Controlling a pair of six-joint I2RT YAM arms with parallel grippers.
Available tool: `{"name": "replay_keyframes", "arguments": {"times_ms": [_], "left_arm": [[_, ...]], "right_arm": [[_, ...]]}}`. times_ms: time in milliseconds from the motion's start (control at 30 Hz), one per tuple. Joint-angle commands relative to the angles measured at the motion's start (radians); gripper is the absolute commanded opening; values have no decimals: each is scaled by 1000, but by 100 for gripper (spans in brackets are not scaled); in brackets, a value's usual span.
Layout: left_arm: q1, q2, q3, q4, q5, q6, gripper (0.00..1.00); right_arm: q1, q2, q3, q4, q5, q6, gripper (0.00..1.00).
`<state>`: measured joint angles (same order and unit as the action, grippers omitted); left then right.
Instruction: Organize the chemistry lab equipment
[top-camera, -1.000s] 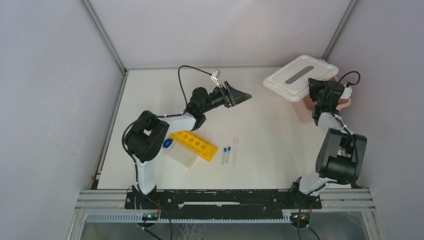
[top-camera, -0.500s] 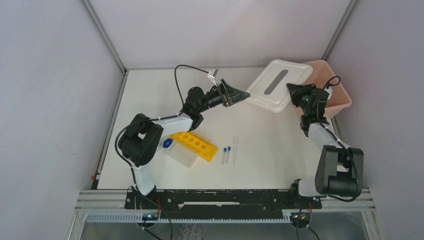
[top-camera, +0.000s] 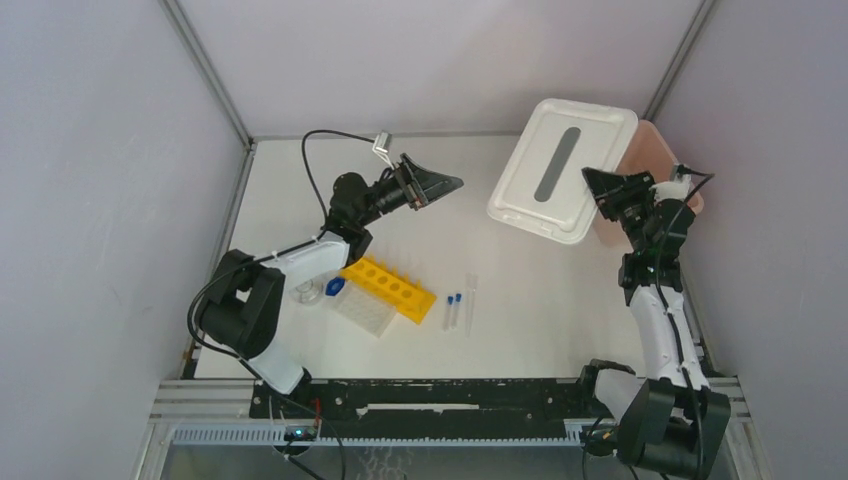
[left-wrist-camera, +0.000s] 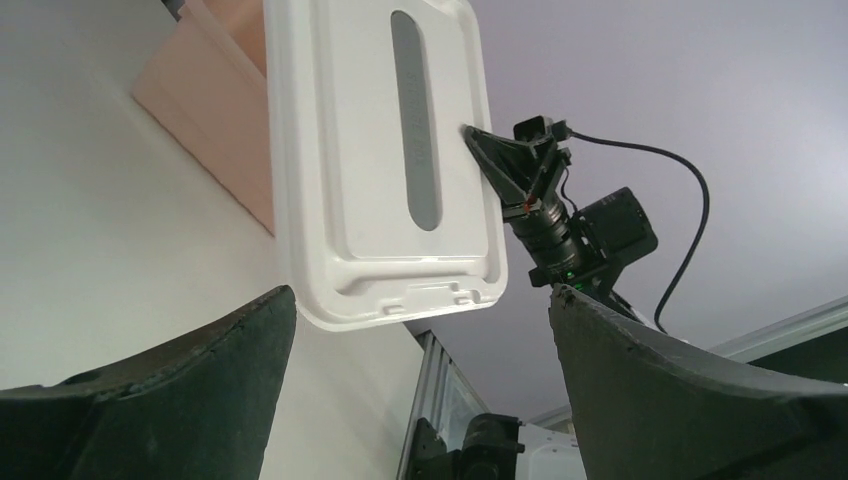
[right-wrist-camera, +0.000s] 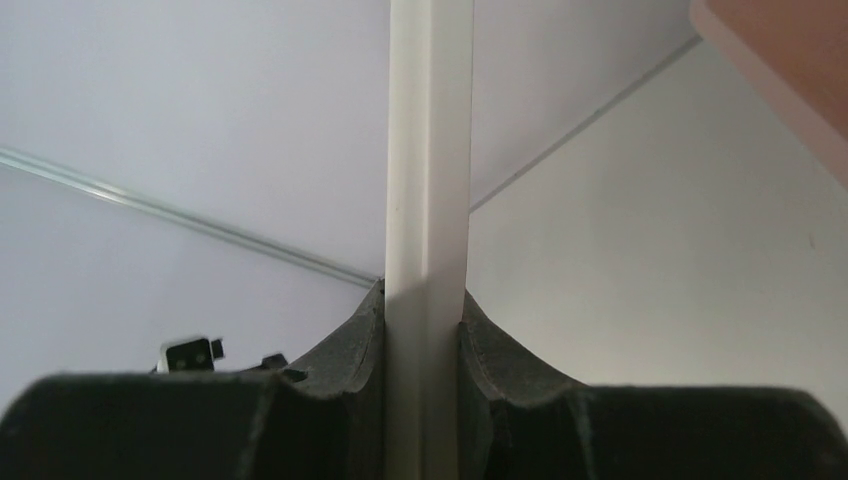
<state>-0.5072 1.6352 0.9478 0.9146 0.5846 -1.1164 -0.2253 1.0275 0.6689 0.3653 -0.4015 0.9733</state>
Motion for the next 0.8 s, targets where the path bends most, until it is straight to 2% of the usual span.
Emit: {"name": "replay_keyframes", "arguments": {"times_ms": [0, 300, 567, 767], "left_arm": [[-4, -41, 20, -71, 77, 64, 100], [9, -55, 51, -226, 137, 152, 100], [18, -52, 62, -228, 185, 148, 100], [18, -51, 55, -164, 233, 109, 100]], "right_arm": [[-20, -84, -9, -23, -165, -31, 0], [27, -193, -50, -32, -283, 16, 0], [132, -208, -80, -1, -304, 64, 0], [189, -183, -80, 28, -313, 75, 0]]}}
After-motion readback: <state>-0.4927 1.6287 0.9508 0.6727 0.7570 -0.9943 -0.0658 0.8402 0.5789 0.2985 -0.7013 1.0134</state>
